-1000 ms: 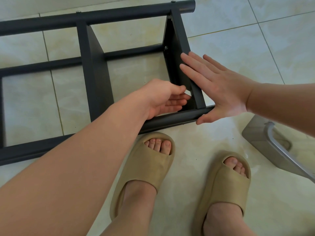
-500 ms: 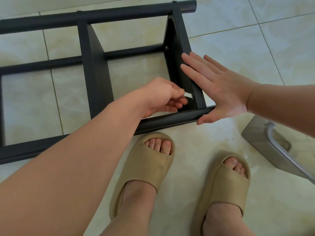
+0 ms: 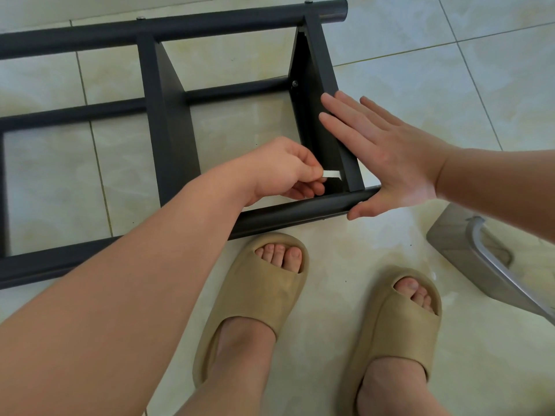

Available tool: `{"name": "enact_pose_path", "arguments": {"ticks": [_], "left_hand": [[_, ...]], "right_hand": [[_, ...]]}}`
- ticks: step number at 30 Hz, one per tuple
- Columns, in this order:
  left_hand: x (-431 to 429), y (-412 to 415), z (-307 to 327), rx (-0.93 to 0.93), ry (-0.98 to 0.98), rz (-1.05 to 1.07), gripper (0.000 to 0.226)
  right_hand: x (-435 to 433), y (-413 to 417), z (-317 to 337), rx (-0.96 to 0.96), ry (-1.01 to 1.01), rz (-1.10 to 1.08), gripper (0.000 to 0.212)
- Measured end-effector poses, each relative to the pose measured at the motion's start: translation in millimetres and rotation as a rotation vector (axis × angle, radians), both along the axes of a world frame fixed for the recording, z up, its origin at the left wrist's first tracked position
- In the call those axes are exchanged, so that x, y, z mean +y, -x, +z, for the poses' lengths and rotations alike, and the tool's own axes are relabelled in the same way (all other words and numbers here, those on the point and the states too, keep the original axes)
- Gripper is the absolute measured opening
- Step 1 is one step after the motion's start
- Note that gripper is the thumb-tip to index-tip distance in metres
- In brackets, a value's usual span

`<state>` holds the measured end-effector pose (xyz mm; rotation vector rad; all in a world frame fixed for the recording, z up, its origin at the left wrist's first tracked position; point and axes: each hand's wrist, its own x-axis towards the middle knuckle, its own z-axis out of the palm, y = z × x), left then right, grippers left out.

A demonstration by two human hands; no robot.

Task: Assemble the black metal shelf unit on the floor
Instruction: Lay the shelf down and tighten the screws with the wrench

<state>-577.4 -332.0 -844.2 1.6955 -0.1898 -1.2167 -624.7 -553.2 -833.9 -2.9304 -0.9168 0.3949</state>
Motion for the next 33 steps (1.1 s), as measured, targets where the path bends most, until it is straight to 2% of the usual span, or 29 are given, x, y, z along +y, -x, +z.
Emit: {"name": "enact_pose_path", "arguments": {"ticks": [19, 25, 30, 32, 33], "left_hand": [[-1.9, 8.5, 0.1, -0.144, -0.088, -0.179, 0.017], [1.0, 4.6, -1.2, -0.086, -0.028, -0.041, 0.007], [-3.5, 0.2, -1.9, -0.225, -0.048, 0.015, 0.018], [-7.8, 1.0, -3.0, -0.177, -0.047, 0.068, 0.017], [-10.3, 2.0, -3.2, -0.083, -0.03, 0.116, 0.015]], "right_hand": [[-0.3, -0.3, -0.1, -0.008, 0.018, -0.001, 0.131], [0.0, -0.2, 0.2, -0.003, 0.024, -0.003, 0.131], [-0.1, -0.2, -0.5, -0.005, 0.024, -0.005, 0.132], [-0.2, -0.1, -0.6, -0.001, 0.025, -0.006, 0.132], [-0.3, -0.1, -0.4, 0.001, 0.025, -0.007, 0.132]]}}
